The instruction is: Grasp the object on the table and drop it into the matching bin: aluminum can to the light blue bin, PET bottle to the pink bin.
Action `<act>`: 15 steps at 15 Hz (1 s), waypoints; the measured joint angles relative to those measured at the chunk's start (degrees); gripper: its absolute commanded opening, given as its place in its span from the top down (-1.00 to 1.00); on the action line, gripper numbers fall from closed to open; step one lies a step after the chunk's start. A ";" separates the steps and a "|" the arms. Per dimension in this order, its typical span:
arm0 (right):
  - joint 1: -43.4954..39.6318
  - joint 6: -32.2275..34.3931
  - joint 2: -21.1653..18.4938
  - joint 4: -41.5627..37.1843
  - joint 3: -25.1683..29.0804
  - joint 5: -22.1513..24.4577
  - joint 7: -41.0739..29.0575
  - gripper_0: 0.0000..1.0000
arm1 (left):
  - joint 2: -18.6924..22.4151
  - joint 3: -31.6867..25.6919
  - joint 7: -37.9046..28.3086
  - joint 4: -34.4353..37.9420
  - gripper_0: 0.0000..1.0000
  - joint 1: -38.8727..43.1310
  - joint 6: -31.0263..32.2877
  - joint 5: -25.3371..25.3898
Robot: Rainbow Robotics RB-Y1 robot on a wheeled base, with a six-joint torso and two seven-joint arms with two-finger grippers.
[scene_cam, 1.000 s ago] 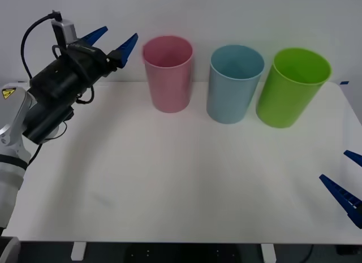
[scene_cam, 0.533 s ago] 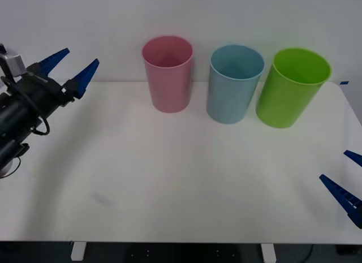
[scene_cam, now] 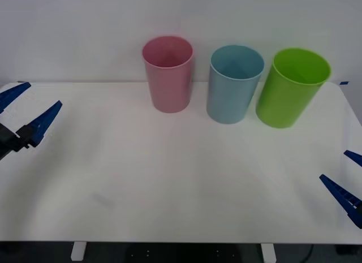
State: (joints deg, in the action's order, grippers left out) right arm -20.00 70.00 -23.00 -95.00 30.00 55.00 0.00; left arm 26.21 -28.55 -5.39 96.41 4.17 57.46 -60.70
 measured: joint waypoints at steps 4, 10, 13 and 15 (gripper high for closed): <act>0.00 0.00 0.00 0.00 0.00 0.00 0.00 -1.00 | 2.63 -1.51 4.94 0.29 -1.00 5.49 3.92 0.56; 0.00 0.00 0.00 0.00 0.00 0.00 0.00 -1.00 | 4.99 -2.54 7.04 0.29 -1.00 12.14 6.27 2.80; 0.00 0.00 0.00 0.00 0.00 0.00 0.00 -1.00 | 4.99 -2.24 7.13 0.33 -1.00 14.67 6.70 4.55; 0.00 0.00 0.00 0.00 0.00 0.00 0.00 -1.00 | 4.99 -2.20 7.00 0.30 -1.00 15.55 6.72 4.98</act>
State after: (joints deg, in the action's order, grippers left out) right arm -20.00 70.00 -23.00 -95.00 30.00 55.00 0.00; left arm 31.20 -30.74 1.61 96.71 19.71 64.17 -55.73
